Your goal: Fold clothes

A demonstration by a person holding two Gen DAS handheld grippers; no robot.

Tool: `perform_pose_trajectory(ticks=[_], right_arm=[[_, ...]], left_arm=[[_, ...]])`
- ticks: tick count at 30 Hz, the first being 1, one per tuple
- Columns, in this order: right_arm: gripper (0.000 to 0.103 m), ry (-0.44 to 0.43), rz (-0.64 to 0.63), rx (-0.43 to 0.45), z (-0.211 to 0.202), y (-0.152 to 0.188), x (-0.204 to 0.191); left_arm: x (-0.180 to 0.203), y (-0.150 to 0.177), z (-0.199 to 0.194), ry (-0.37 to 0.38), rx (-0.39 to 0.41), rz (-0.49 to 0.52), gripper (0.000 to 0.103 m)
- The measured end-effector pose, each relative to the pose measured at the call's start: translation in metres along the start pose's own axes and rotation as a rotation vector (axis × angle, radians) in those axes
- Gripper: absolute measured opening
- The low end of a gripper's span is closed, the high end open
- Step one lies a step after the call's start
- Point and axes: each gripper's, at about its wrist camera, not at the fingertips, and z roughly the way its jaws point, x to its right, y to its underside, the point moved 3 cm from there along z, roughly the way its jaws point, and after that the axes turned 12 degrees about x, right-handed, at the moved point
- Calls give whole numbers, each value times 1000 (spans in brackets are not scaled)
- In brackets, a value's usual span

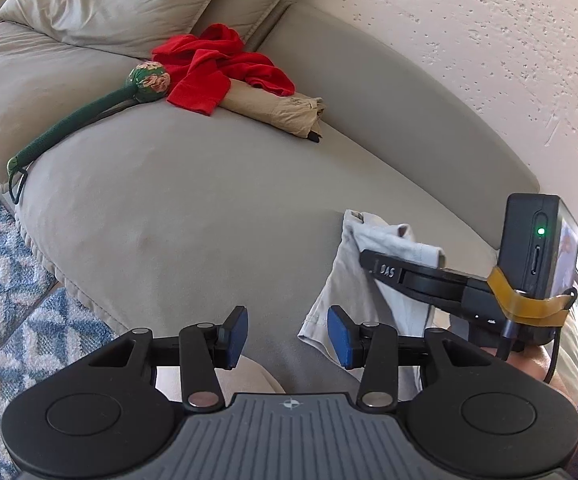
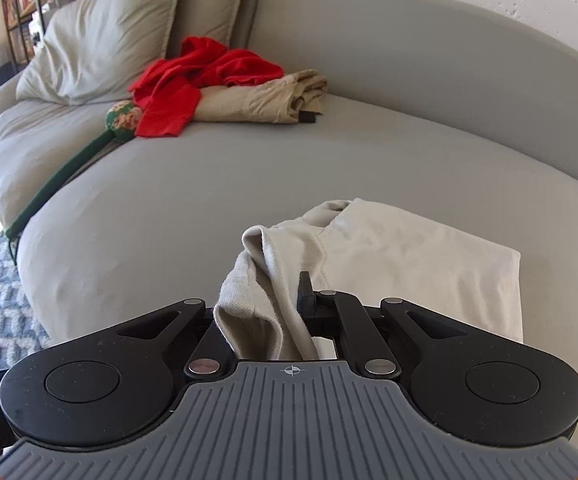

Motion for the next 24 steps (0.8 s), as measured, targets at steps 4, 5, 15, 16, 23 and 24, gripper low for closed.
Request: perform_pose_trajectory(ticks=[4,5,15,16,23,24], right_arm=[[53,-247,65,-115,-1,8,-3],[57,-349,101,-137,-11,11,-3],[57,-389,304,-185,-111,40,100],[55,-321,339,-153,-116,43,118],[17,-97,174,-77,-83,59,138],[26,-84,103,-80,-74,64,129]], left_arm=[[-6,-4,-8,-21,22,-10,42],[-10,-6,-11,-27,28,-20,42],[18,1,14,124,-34,27,28],[34,3,21,172,-44,61,22],[121,32,111,173,-127,427,16],[121,42,118,138,-168,472,16]])
